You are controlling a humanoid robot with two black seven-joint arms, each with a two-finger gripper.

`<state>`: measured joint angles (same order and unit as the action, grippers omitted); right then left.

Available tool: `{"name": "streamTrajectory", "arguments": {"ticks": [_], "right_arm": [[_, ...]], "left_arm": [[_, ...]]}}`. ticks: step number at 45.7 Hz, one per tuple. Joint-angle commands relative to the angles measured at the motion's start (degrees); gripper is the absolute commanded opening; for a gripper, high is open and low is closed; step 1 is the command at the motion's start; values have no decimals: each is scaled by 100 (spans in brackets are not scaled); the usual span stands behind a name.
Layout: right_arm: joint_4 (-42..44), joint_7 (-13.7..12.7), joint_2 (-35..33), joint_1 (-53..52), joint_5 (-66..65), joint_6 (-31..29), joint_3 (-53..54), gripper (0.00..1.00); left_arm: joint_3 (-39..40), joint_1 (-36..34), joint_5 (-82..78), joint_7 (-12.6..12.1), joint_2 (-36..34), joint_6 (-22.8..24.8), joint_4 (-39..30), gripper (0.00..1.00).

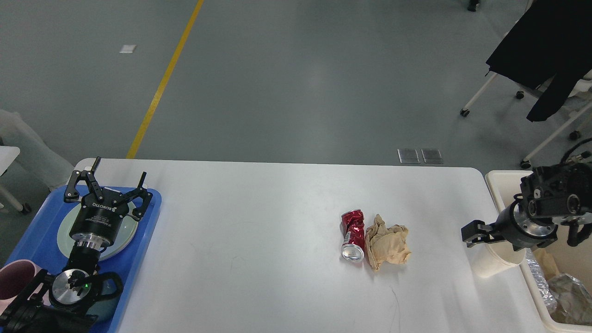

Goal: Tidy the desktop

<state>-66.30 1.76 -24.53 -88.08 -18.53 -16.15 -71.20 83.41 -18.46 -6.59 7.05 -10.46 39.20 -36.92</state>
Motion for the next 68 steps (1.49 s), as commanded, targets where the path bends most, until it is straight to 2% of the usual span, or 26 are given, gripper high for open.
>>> {"name": "streamTrajectory", "arguments": {"ticks": [1, 6, 15, 20, 32, 37, 41, 48, 63, 68], "right_arm": [[485, -1, 63, 466, 8, 15, 106, 98], [732, 0, 124, 669, 8, 15, 220, 98], [864, 0, 185, 827, -10, 33, 317, 79], [1031, 0, 282, 985, -10, 33, 335, 76], [1075, 0, 309, 1108, -19, 33, 379, 35], [1057, -9, 344, 1152, -27, 24, 379, 0], [1049, -44, 344, 1152, -27, 24, 387, 0], [1005, -501, 344, 1109, -1, 6, 431, 0], [873, -624, 212, 986, 52, -108, 554, 0], [487, -809, -139, 442, 60, -607, 510, 0]], "left_arm": [[0, 0, 0, 7, 0, 0, 0, 96], [0, 0, 0, -2, 0, 0, 0, 96], [0, 0, 0, -2, 0, 0, 0, 96], [0, 0, 0, -2, 0, 0, 0, 96], [0, 0, 0, 7, 0, 0, 0, 96], [0, 0, 0, 7, 0, 0, 0, 96], [0, 0, 0, 7, 0, 0, 0, 96], [0, 0, 0, -2, 0, 0, 0, 96], [0, 0, 0, -2, 0, 0, 0, 96], [0, 0, 0, -2, 0, 0, 0, 96]]}}
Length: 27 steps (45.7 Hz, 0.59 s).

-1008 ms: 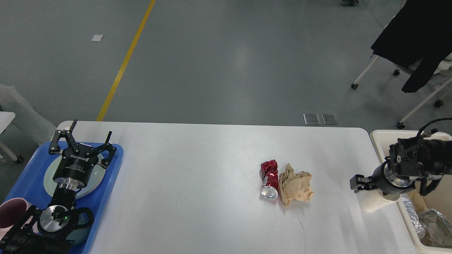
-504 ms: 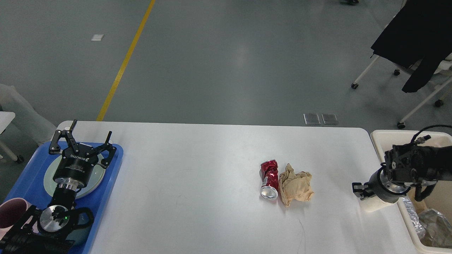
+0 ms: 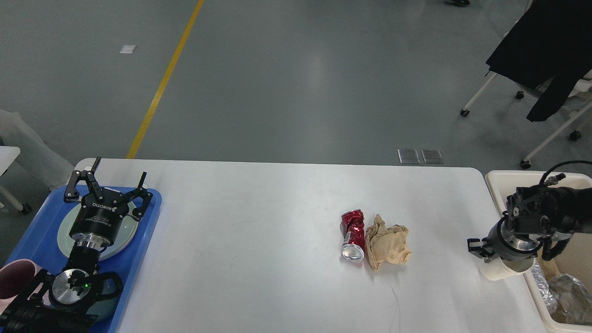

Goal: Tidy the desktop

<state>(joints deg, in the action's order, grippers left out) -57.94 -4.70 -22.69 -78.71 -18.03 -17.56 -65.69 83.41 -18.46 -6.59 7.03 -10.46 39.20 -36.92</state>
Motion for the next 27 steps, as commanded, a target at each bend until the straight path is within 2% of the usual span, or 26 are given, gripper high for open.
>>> {"name": "streamTrajectory", "arguments": {"ticks": [1, 7, 13, 19, 22, 27], "right_arm": [[-463, -189, -411, -635, 2, -651, -49, 0], [-1166, -198, -851, -1794, 10, -1679, -207, 0], [-2062, -181, -966, -3315, 46, -2199, -892, 0], [-3117, -145, -974, -4730, 440, -2138, -1560, 0], [-3522, -137, -983, -5118, 678, -1972, -1719, 0], [-3953, -137, -1001, -5181, 705, -1147, -1798, 0]], "left_arm": [[0, 0, 0, 0, 0, 0, 0, 96], [0, 0, 0, 0, 0, 0, 0, 96], [0, 0, 0, 0, 0, 0, 0, 96], [0, 0, 0, 0, 0, 0, 0, 96], [0, 0, 0, 0, 0, 0, 0, 96], [0, 0, 0, 0, 0, 0, 0, 96]]}}
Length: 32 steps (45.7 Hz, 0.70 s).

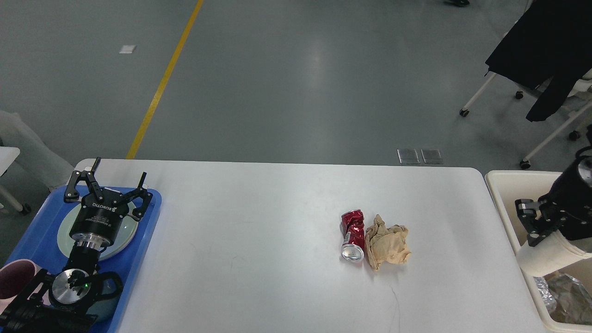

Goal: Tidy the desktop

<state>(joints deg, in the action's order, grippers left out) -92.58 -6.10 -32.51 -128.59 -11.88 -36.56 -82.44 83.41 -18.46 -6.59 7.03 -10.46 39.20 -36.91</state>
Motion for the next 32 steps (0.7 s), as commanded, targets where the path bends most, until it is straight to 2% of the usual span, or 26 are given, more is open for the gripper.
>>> {"name": "streamTrajectory", "arguments": {"ticks": [1, 4, 13, 18, 26, 32], "right_arm": [[-567, 3, -36, -193, 98, 920, -123, 0], [-691, 12, -106, -193, 89, 1186, -184, 0], [-560, 12, -387, -166, 72, 1168, -342, 0], [-261, -14, -756, 61, -147, 1168, -448, 0], [1029, -23, -1494, 1176, -622, 1159, -141, 0], [2216, -23, -1671, 2705, -640, 1159, 825, 0]], "left_arm": [[0, 0, 0, 9, 0, 0, 0, 96], [0, 0, 0, 0, 0, 0, 0, 96], [0, 0, 0, 9, 0, 0, 0, 96], [0, 0, 0, 9, 0, 0, 0, 96], [0, 0, 0, 0, 0, 0, 0, 96], [0, 0, 0, 9, 0, 0, 0, 96]]}}
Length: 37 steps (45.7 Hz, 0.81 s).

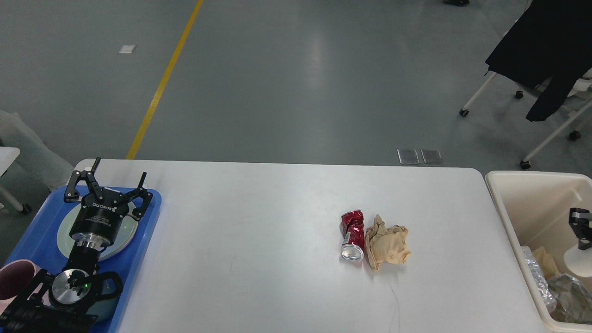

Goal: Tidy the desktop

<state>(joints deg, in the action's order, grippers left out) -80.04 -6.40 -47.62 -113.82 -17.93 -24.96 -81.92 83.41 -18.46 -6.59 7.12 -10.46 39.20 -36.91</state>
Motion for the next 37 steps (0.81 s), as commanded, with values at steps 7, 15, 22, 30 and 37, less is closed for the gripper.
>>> {"name": "streamTrajectory", "arguments": {"ticks": [7, 15, 22, 30, 37], "right_arm": [[2351, 42, -81, 3065, -35, 17, 1933, 0], [3844, 51, 455, 4902, -35, 158, 3049, 0], [5436, 51, 1202, 6423, 9, 429, 3990, 0], [6553, 51, 1984, 7470, 9, 1475, 4483, 0], [7098, 51, 2319, 7839, 17, 1766, 4492, 0]], "left_arm": [[0, 0, 0, 0, 0, 0, 0, 96], [0, 0, 0, 0, 0, 0, 0, 96], [0, 0, 0, 0, 0, 0, 0, 96], [0, 0, 0, 0, 0, 0, 0, 96], [0, 0, 0, 0, 0, 0, 0, 96]]}}
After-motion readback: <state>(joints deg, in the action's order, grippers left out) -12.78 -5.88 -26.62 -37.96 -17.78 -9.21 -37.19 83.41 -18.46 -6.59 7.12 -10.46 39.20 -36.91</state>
